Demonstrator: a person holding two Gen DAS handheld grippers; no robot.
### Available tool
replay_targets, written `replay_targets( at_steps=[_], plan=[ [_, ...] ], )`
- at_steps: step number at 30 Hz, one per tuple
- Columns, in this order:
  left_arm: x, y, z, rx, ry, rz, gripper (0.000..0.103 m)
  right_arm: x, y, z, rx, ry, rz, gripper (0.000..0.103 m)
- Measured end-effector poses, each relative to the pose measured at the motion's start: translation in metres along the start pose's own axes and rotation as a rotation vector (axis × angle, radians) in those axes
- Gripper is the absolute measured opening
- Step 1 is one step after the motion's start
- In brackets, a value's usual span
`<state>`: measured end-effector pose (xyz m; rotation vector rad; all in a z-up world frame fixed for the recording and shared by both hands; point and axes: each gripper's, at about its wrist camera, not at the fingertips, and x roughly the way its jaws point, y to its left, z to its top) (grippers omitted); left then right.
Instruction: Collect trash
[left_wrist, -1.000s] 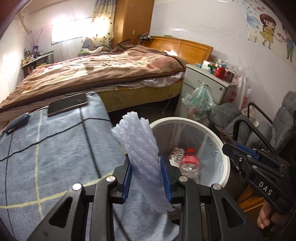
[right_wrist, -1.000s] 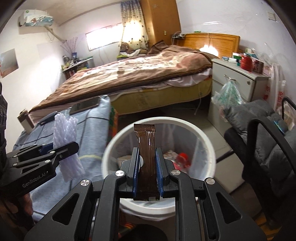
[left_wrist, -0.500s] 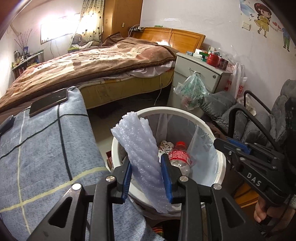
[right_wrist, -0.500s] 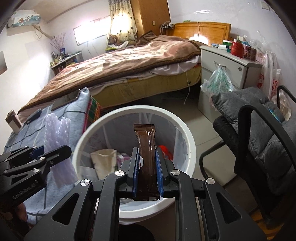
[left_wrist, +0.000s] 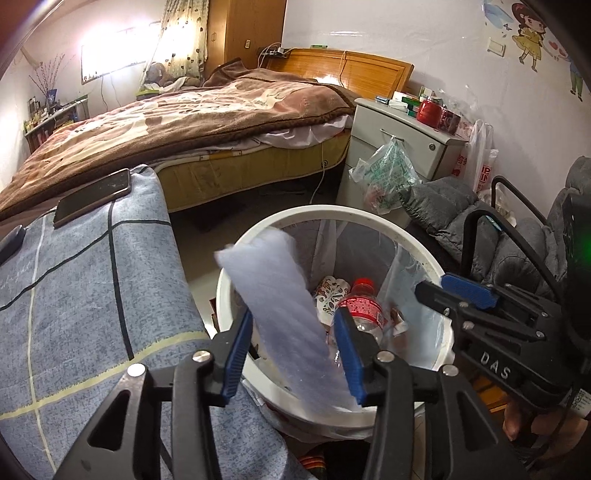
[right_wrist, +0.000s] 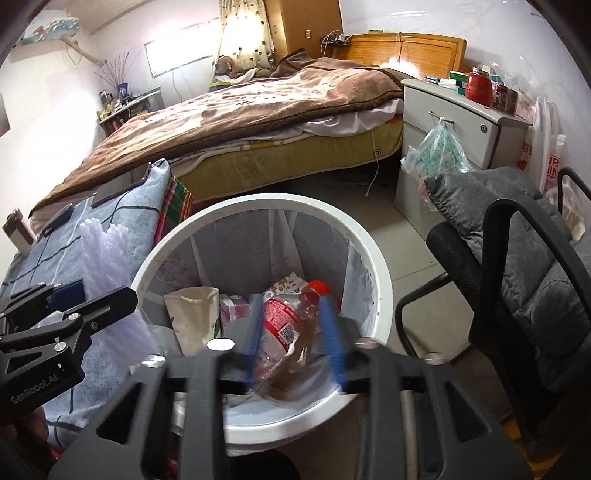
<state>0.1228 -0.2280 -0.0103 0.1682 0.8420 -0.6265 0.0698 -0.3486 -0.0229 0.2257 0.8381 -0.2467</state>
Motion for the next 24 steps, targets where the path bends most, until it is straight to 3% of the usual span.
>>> replay_targets(
  at_steps=[1,14,24],
  plan=[
    [0.000,0.001,0.000,-0.004,0.001,-0.001,0.053,0.000,0.000,0.000,0.002,-0.002,0.000,0.053],
    [-0.018,0.007,-0.006,-0.028,-0.035,0.020,0.062,-0.015,0.006,-0.005,0.009,-0.047,-0.012,0.054],
    [-0.054,0.004,-0.026,-0.003,-0.134,0.111,0.064,-0.045,0.021,-0.022,0.007,-0.139,-0.003,0.053]
  ],
)
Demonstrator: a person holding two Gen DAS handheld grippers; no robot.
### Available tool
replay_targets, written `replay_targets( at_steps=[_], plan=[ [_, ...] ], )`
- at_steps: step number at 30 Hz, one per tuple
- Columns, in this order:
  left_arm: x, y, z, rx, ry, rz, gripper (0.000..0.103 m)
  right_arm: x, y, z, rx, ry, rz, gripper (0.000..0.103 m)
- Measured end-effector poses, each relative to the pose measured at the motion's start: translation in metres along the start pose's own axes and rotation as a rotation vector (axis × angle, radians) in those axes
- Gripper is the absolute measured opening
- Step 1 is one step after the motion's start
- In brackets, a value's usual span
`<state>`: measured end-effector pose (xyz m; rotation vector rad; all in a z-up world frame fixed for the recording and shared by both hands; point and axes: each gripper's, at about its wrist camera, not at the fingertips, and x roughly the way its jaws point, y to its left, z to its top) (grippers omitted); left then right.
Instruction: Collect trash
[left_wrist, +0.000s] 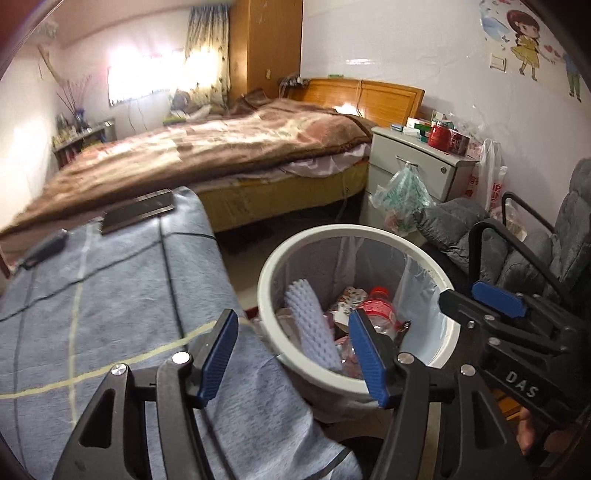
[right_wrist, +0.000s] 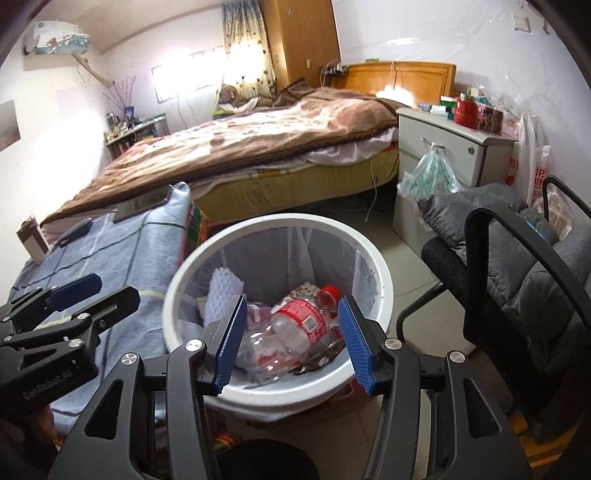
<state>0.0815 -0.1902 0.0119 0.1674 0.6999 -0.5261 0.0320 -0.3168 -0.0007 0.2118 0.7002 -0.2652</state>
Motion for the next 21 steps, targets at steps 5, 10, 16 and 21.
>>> replay_targets(
  at_steps=[5,10,16,21],
  plan=[
    [-0.021,0.005,-0.015,-0.020,-0.043,0.012,0.064,-0.018,0.008,-0.011,-0.011,-0.048,-0.003,0.053],
    [-0.040,0.008,-0.029,-0.031,-0.087,0.064,0.064,-0.031,0.014,-0.023,-0.010,-0.071,0.005,0.053],
    [-0.056,0.007,-0.041,-0.042,-0.126,0.051,0.065,-0.042,0.017,-0.033,0.002,-0.111,0.002,0.053],
    [-0.060,0.006,-0.048,-0.055,-0.129,0.054,0.066,-0.047,0.022,-0.042,-0.010,-0.128,-0.016,0.053]
  ],
)
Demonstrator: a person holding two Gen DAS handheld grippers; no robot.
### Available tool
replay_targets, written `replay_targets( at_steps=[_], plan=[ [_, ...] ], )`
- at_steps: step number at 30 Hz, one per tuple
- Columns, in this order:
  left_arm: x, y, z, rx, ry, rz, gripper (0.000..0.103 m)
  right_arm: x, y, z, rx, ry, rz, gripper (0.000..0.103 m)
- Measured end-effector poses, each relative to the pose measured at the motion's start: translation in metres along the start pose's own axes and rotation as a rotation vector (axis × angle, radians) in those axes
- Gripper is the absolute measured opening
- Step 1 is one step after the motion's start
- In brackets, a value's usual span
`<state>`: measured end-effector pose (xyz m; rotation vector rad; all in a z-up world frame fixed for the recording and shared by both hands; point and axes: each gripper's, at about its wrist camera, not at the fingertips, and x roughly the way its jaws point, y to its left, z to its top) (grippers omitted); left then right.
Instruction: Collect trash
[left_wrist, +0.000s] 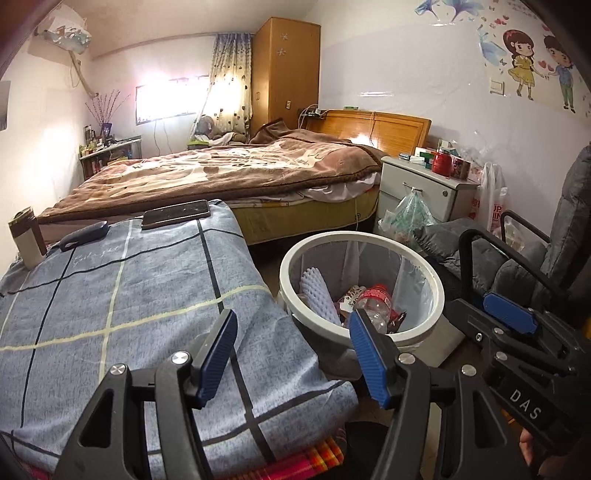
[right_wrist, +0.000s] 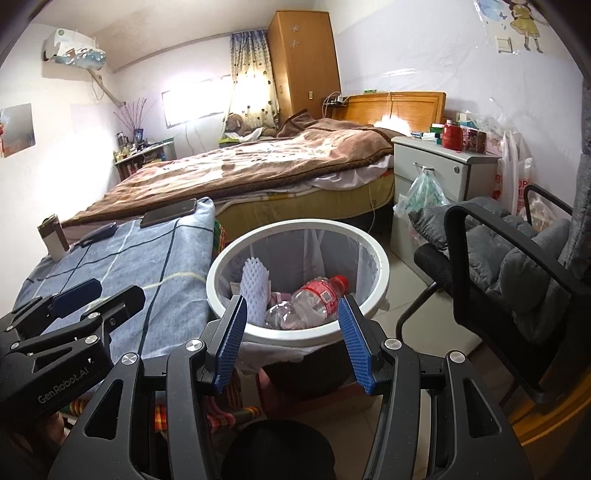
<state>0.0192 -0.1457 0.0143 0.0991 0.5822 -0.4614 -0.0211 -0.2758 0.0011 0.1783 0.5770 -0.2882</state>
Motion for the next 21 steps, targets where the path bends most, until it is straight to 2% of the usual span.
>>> replay_targets(
  at_steps=[21],
  plan=[
    [-0.0058,0.0010,-0.0077,-0.011,-0.001,0.020,0.067,-0.0087,0.0038,-0.0047,-0.004,-0.022,-0.012,0.053]
  ],
)
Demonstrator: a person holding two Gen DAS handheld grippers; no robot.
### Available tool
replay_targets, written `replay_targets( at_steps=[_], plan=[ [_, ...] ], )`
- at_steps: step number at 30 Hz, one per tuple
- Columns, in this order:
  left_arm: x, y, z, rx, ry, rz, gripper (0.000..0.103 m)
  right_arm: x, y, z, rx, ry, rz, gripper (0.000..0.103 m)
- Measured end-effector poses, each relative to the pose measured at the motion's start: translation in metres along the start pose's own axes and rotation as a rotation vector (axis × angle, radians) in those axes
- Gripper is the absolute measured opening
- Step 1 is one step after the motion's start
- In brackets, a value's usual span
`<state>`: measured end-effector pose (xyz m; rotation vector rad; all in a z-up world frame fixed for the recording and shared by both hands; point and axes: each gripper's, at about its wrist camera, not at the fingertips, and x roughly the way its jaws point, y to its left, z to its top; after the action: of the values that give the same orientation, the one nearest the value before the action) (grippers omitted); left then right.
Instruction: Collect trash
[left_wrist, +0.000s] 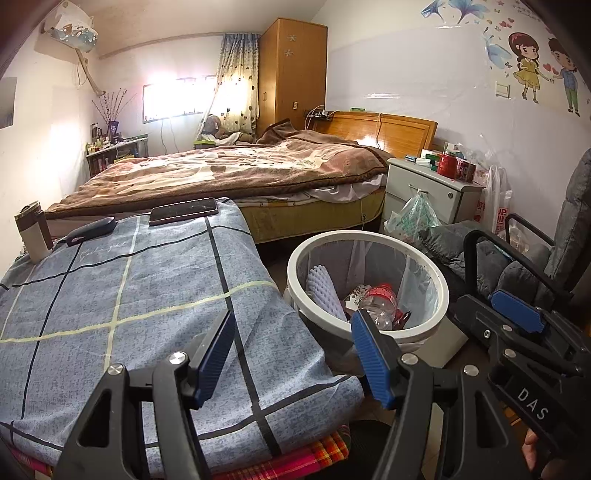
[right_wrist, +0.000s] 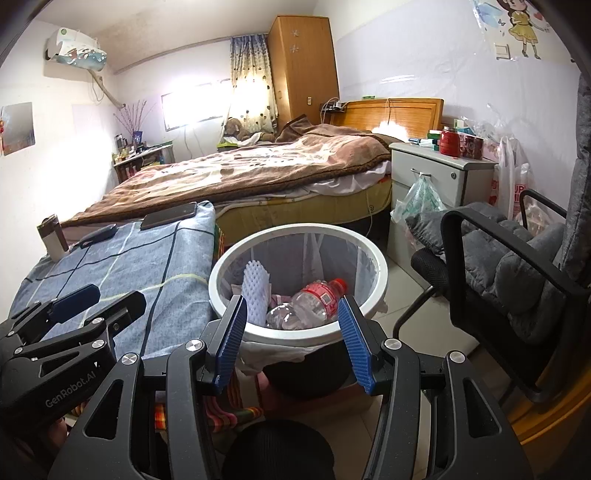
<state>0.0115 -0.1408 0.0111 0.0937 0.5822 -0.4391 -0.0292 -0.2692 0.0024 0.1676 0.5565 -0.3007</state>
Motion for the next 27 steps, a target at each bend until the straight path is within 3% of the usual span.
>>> replay_targets(
  at_steps=[27],
  plan=[
    [-0.0006,0.0046,0.0000,-0.005,0.004,0.013,0.068,0.0001,0.0013,-0.0006,0.002,0.005,-0.003,0.053]
  ],
)
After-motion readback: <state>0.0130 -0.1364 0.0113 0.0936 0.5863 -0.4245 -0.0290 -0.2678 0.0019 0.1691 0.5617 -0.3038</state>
